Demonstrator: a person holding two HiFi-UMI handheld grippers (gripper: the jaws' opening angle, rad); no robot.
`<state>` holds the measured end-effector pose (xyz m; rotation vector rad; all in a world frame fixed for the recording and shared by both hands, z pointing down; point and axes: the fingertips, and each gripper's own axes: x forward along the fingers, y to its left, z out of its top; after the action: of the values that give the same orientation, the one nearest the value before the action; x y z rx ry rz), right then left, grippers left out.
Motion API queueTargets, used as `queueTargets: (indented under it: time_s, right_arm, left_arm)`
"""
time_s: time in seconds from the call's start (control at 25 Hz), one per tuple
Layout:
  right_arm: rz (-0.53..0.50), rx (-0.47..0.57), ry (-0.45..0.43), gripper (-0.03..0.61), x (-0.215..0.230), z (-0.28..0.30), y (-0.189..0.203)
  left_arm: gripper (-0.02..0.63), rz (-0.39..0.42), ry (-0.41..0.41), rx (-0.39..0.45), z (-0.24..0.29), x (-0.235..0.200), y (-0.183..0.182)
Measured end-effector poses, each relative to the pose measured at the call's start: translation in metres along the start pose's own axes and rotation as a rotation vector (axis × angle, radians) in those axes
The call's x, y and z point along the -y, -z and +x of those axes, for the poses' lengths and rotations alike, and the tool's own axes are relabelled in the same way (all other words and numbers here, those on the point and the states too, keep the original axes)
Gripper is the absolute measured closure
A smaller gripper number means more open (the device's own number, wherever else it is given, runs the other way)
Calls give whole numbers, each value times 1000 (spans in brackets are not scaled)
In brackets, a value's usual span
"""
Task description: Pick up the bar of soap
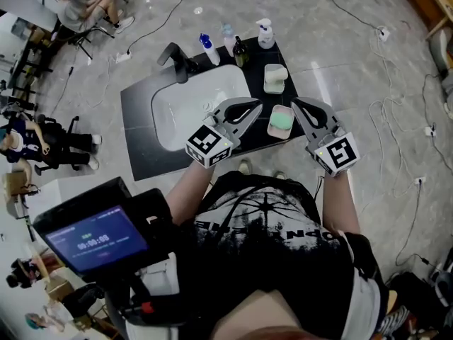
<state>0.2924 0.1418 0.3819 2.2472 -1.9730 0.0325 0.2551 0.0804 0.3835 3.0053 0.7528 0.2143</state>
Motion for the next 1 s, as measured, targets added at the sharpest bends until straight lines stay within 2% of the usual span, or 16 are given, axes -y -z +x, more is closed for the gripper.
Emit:
queueTargets:
  time_s: [0.44, 0.52, 0.6, 0.72, 1.0]
  right_arm:
    - [17, -9, -46, 561, -9, 3, 8]
    - [24, -34, -49, 549, -9, 5, 16]
    - [28, -70, -53, 498, -10, 6, 26]
    - [64, -156, -54, 480, -13, 3, 39]
    - [77, -295, -82, 419, -15, 11, 85]
  left_arm:
    - [603, -47, 59, -25, 8, 3, 15]
    - [603, -56, 62, -38, 10, 1, 22]
    - [603, -62, 55, -57, 12, 0, 30]
    - [602, -75, 48, -94, 16, 2, 42]
    - [601, -173, 63, -188, 26, -6, 89]
